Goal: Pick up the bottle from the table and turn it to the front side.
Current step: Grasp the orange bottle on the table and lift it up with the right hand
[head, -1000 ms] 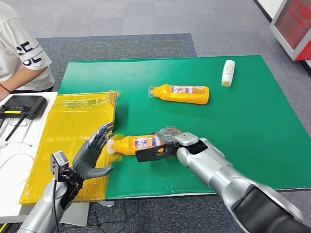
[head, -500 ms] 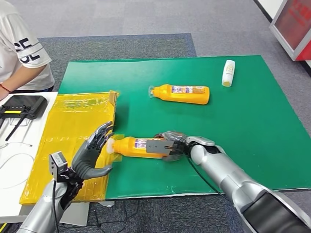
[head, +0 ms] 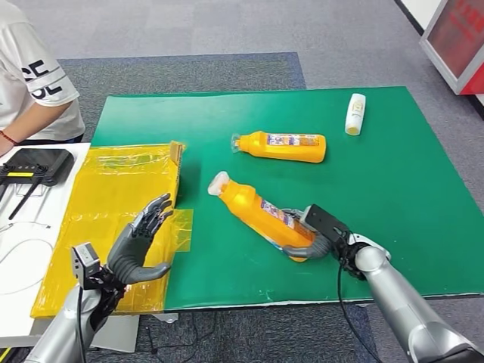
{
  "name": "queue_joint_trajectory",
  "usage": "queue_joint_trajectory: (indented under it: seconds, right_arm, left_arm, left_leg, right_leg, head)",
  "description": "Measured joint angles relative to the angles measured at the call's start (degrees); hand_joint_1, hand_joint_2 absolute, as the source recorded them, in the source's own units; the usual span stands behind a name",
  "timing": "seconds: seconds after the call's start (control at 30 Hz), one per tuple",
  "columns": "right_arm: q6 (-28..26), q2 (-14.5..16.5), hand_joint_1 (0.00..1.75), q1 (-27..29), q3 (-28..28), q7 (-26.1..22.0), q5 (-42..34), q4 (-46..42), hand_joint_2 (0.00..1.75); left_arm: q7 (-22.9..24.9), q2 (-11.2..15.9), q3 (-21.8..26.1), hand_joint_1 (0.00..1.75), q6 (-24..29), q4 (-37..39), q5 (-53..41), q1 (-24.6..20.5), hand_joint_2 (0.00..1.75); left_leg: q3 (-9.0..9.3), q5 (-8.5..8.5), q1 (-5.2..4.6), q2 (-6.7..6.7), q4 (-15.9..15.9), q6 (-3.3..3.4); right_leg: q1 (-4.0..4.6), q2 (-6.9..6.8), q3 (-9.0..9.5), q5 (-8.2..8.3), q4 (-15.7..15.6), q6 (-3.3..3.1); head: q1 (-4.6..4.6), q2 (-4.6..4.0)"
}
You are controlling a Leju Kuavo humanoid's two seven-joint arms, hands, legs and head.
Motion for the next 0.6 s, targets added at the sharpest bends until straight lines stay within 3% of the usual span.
queue_joint_trajectory:
  seconds: [0.2,0.6]
  right_arm:
    - [2.0,-0.6,1.75,3.2,-3.0,-1.3,-2.9,-2.3,1.75]
    - [2.5,0.8,1.75,8.2,-5.2,-2.5,-3.8,-13.3,1.75]
  left_arm:
    - [-0.2,0.0,0.0,0.00,-1.1,0.0,1.2,0.3,1.75]
    - [-0.8,1.0,1.7,0.00,-14.3,8.3,10.3,-0.1,1.75]
  left_leg:
    - [-0.02,0.01,0.00,0.00,0.0,-0.01]
    - [-0.09,0.00,0.00,0.01,0.0,-0.01]
  right_leg:
    - [0.00,0.00,-0.01,0.00,0.0,0.00]
    - [0.01,0.00,-0.10,-0.03,0.0,0.00]
  head:
    - [0.00,0.00]
    - [-0.01,0.00]
